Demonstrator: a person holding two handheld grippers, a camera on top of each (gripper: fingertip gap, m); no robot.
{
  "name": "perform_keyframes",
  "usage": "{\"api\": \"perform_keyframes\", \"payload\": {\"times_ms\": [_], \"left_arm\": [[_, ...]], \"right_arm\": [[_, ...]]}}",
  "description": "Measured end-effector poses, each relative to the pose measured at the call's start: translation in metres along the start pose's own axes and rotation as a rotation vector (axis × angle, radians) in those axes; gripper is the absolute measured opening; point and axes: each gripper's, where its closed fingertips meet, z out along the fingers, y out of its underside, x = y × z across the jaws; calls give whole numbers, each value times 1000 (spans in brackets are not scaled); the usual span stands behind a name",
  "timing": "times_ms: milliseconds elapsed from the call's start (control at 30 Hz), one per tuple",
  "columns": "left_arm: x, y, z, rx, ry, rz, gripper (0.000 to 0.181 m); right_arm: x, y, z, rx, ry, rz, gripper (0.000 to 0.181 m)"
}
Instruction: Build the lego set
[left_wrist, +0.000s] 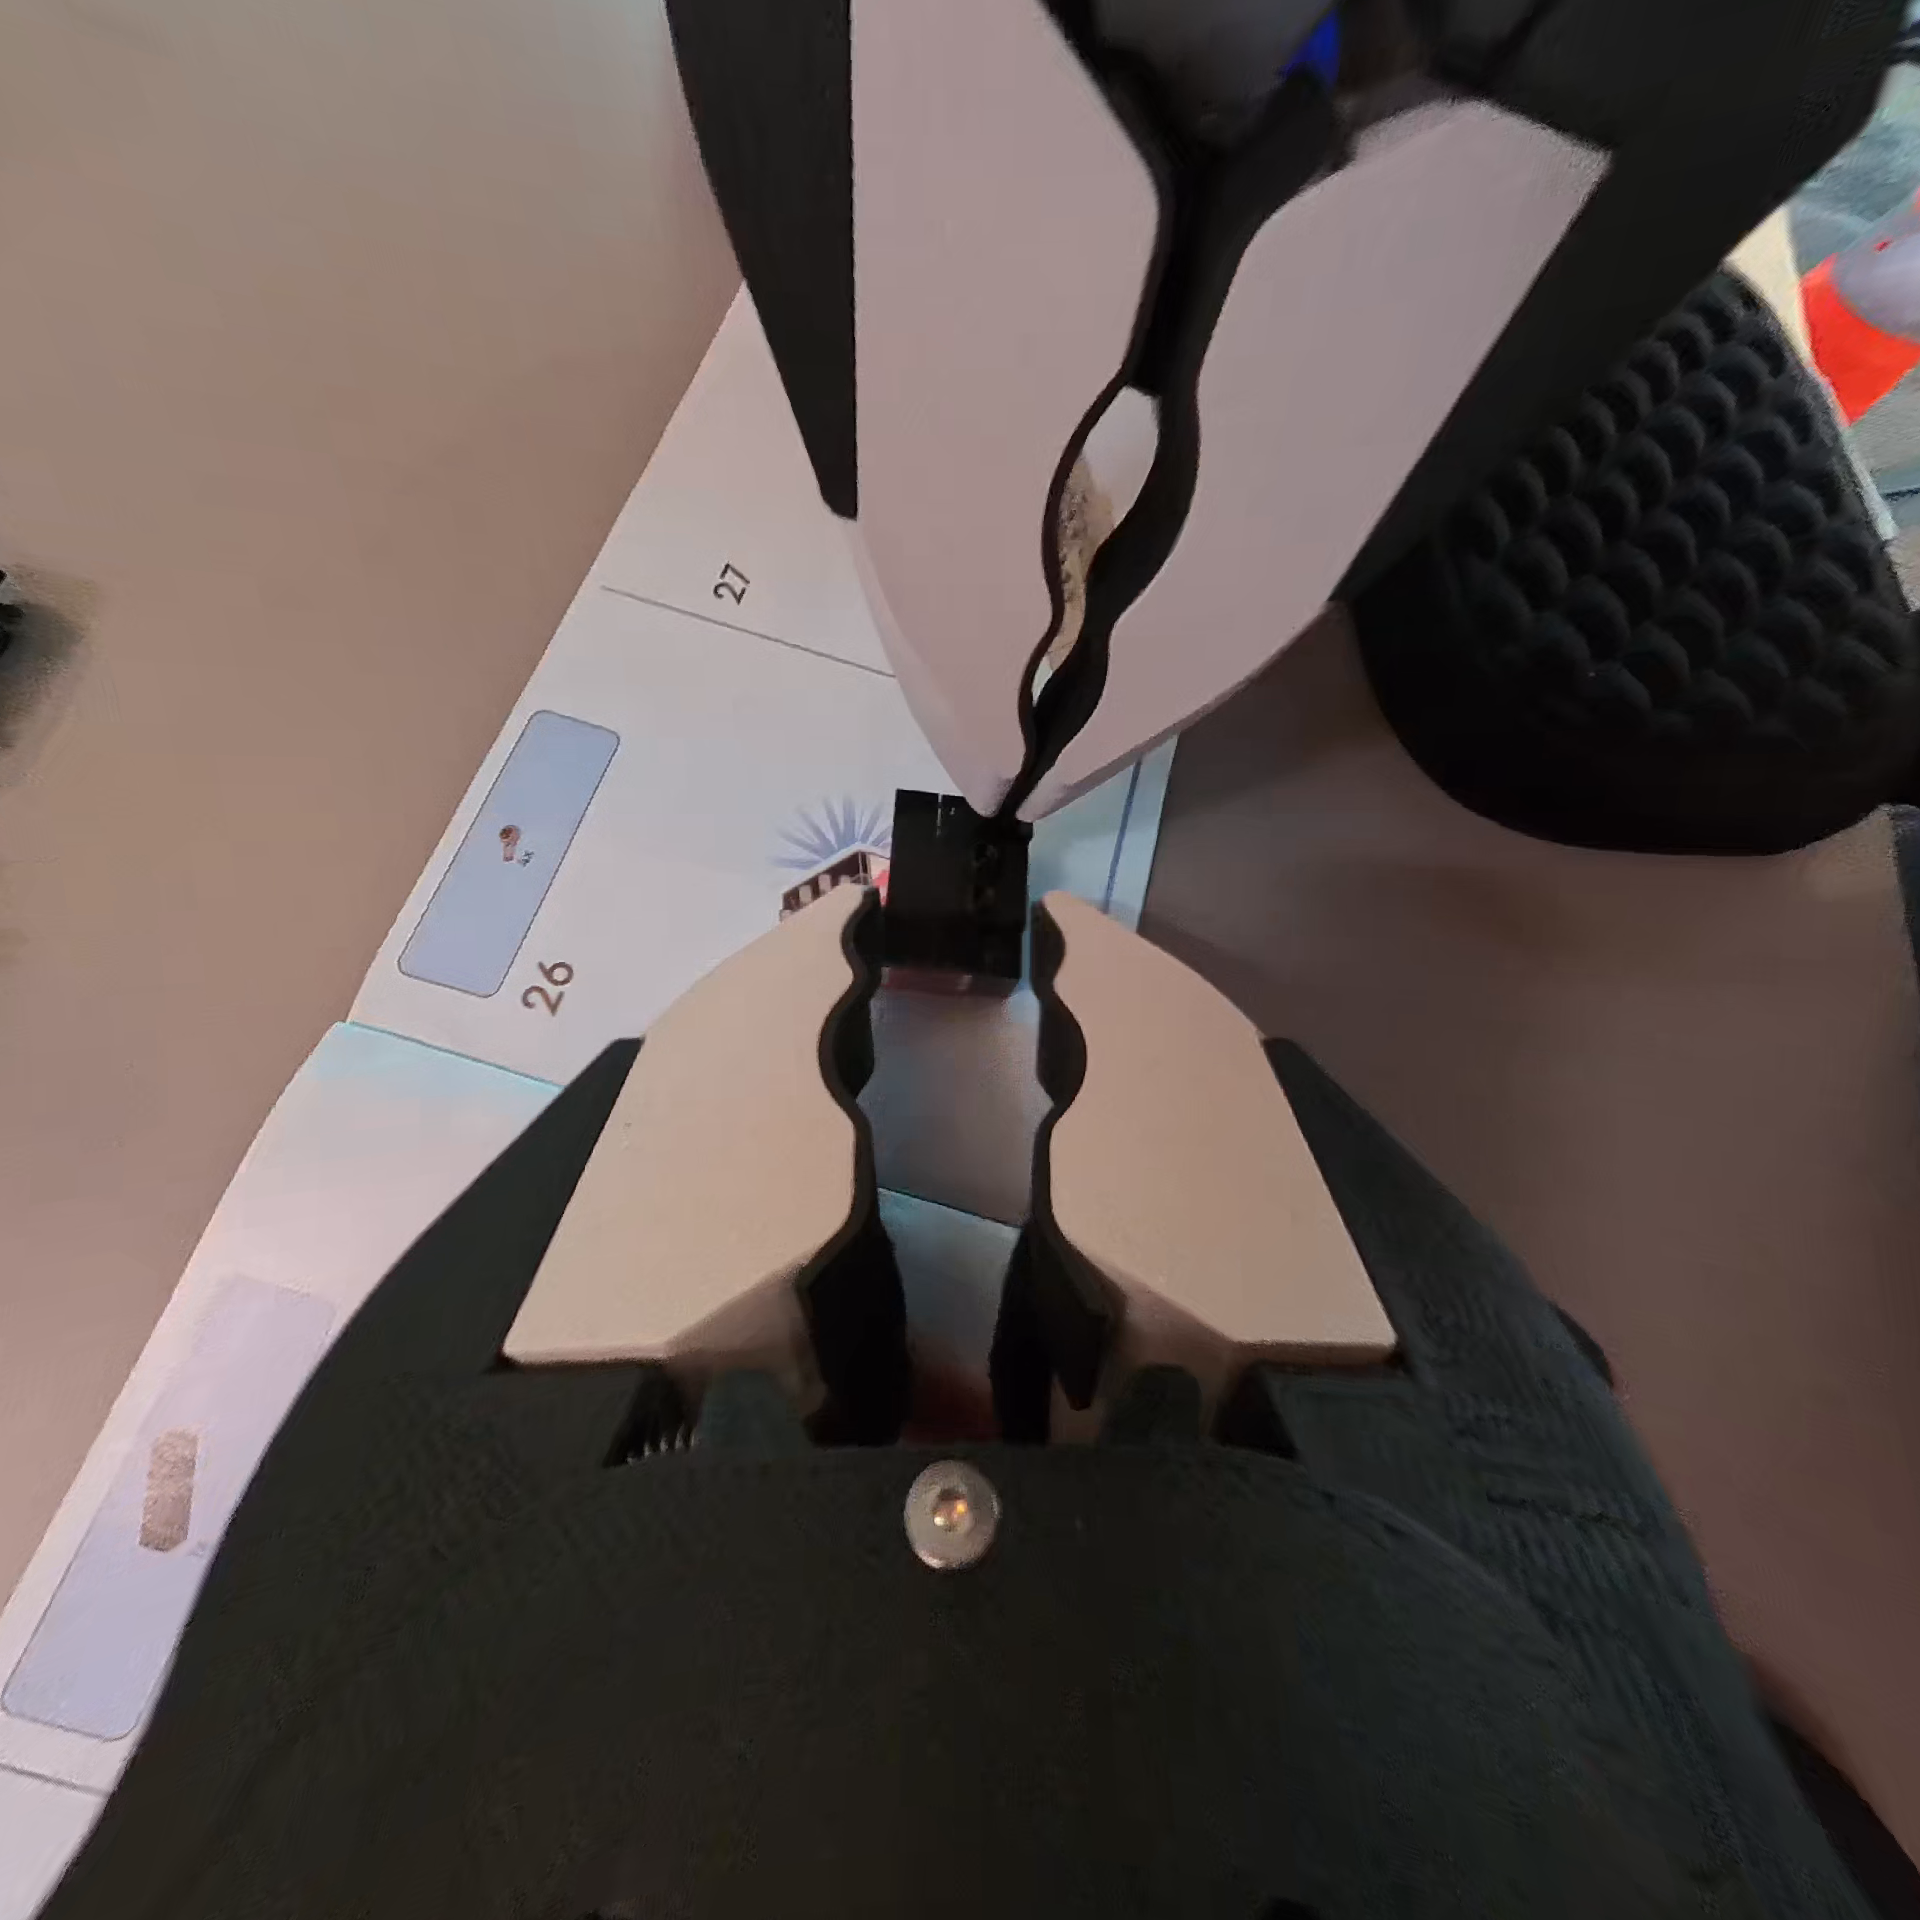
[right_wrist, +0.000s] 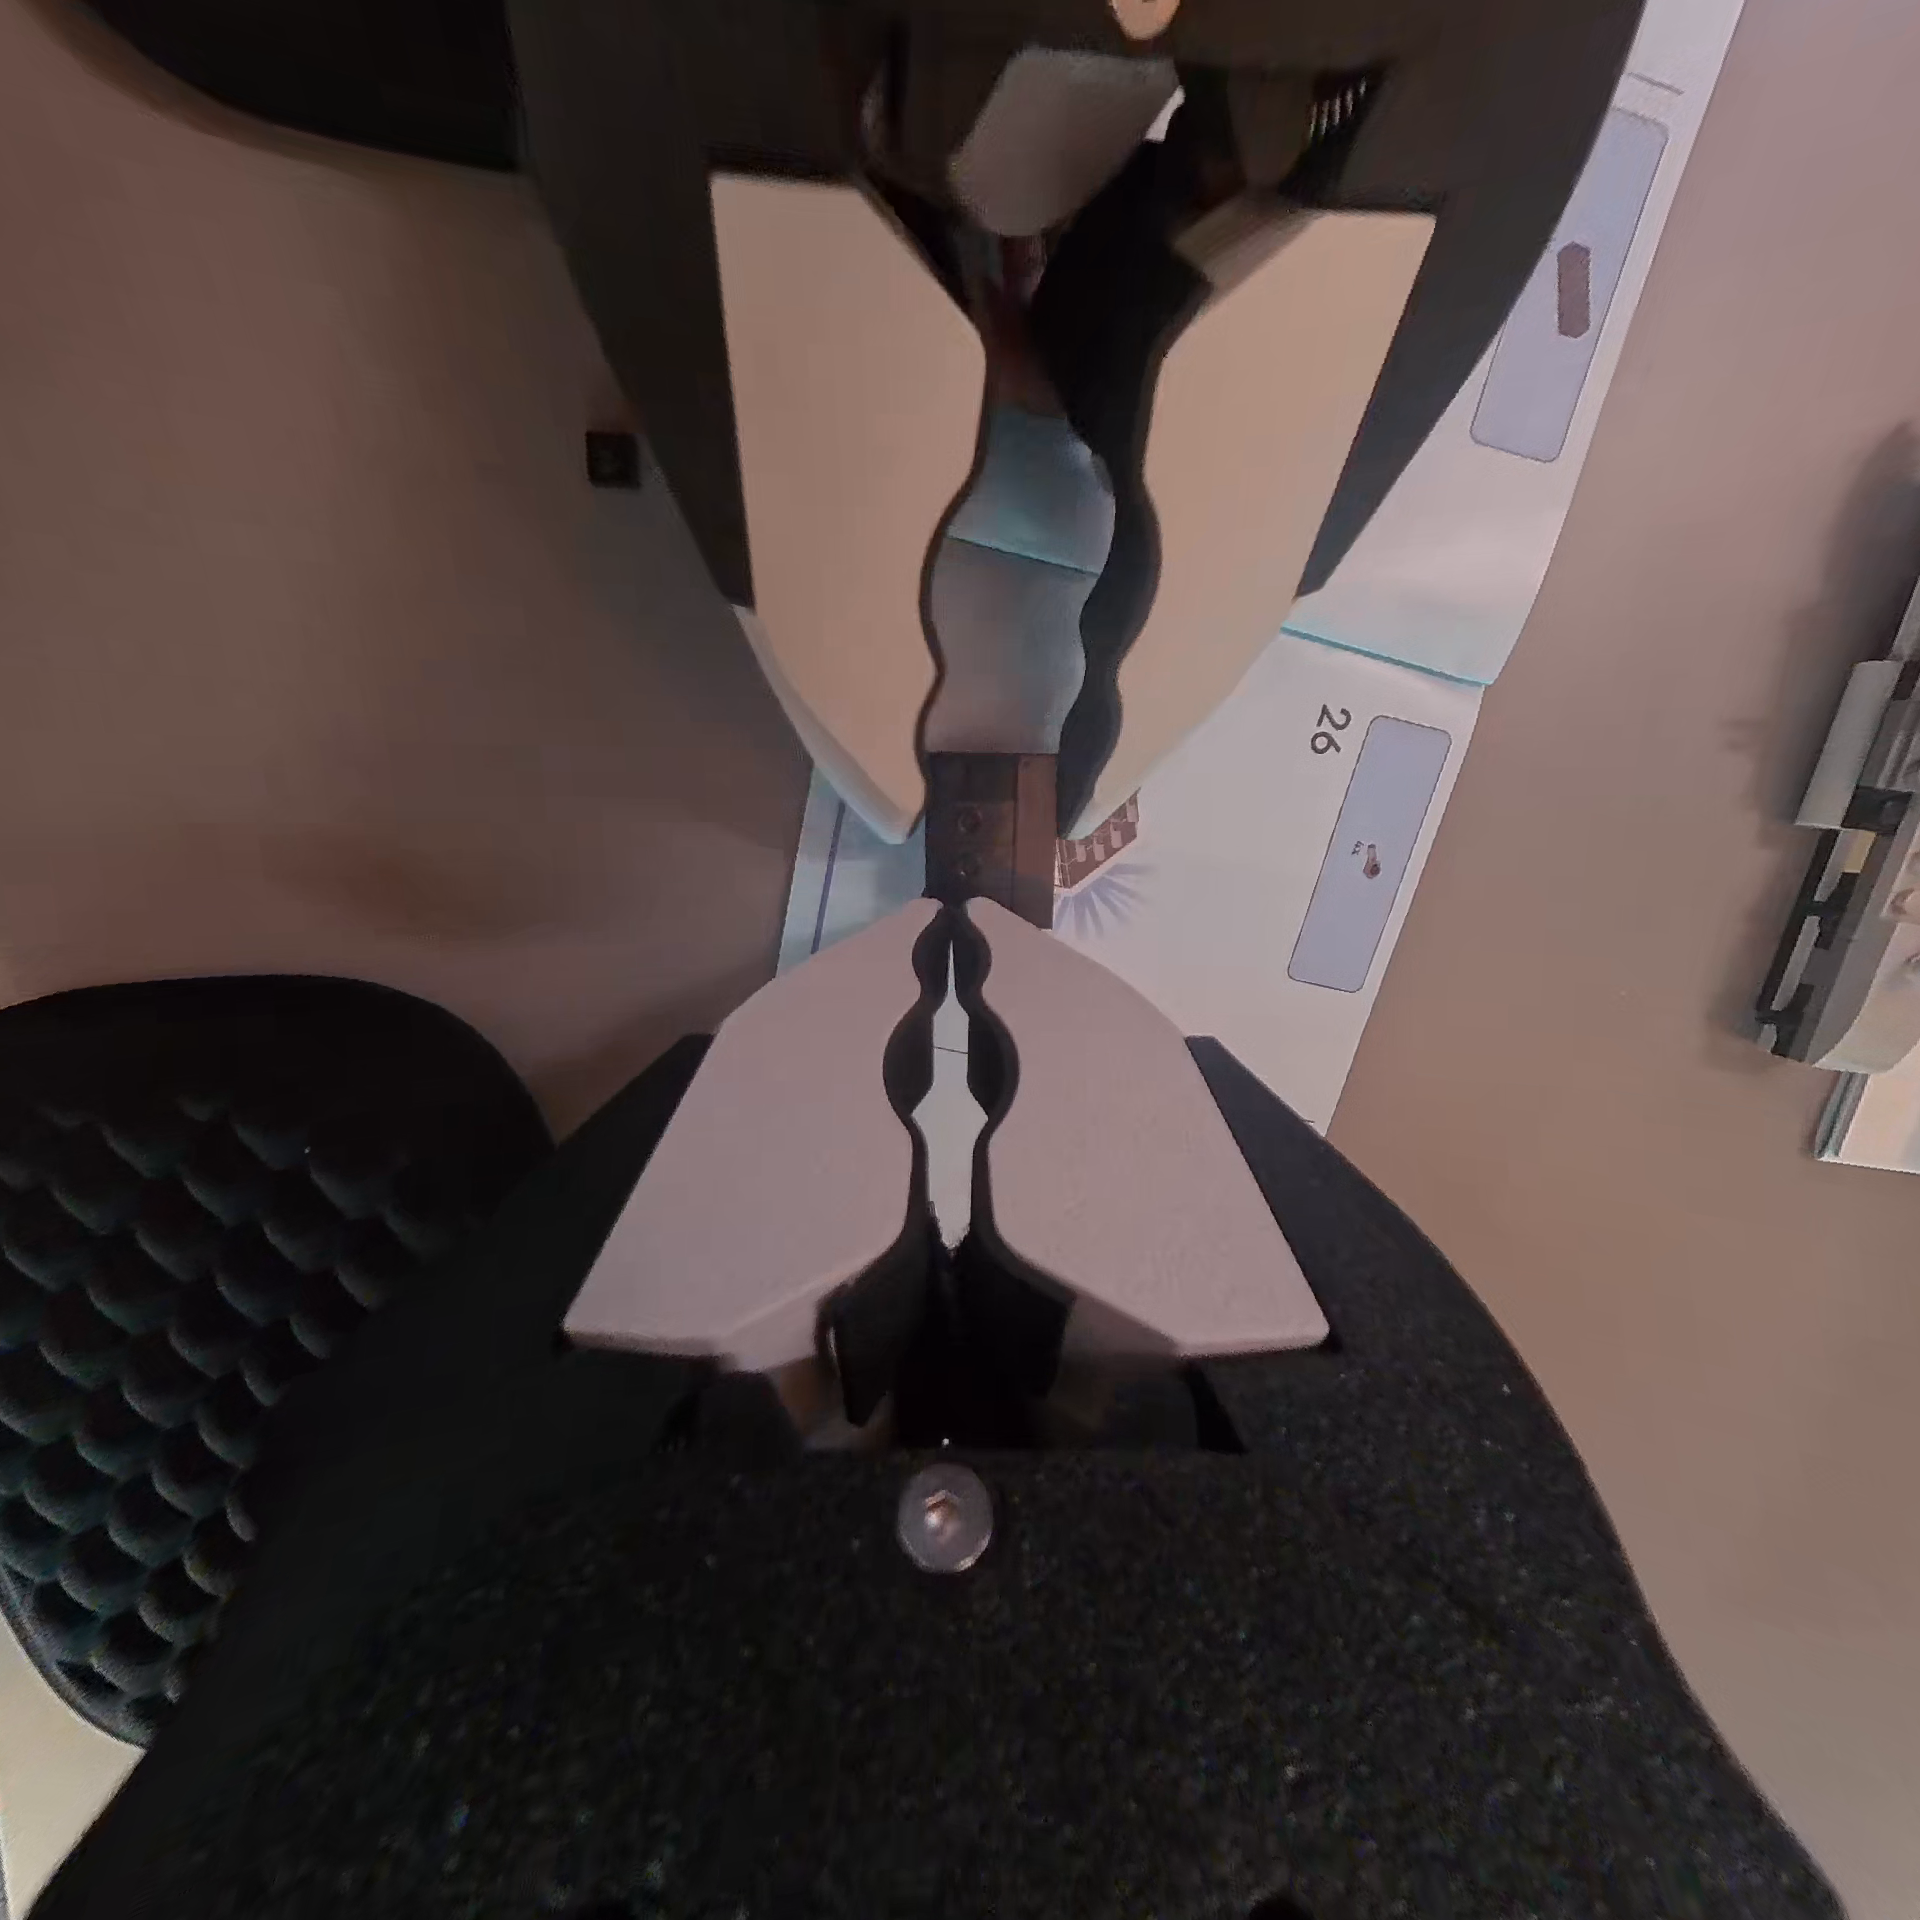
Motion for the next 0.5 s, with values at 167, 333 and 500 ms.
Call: {"api": "perform_keyframes", "payload": {"times_ms": [167,333,500], "left_arm": [[-1,2,1,-11,-1,-16,26],[-1,2,1,-10,7,-27,26],[-1,2,1,-10,7,-26,26]], "right_arm": [[-1,-1,1,14,-8,17,0],[-1,-3,1,2,-1,56,0],[-1,-2,2,-4,-28,119,0]]}}
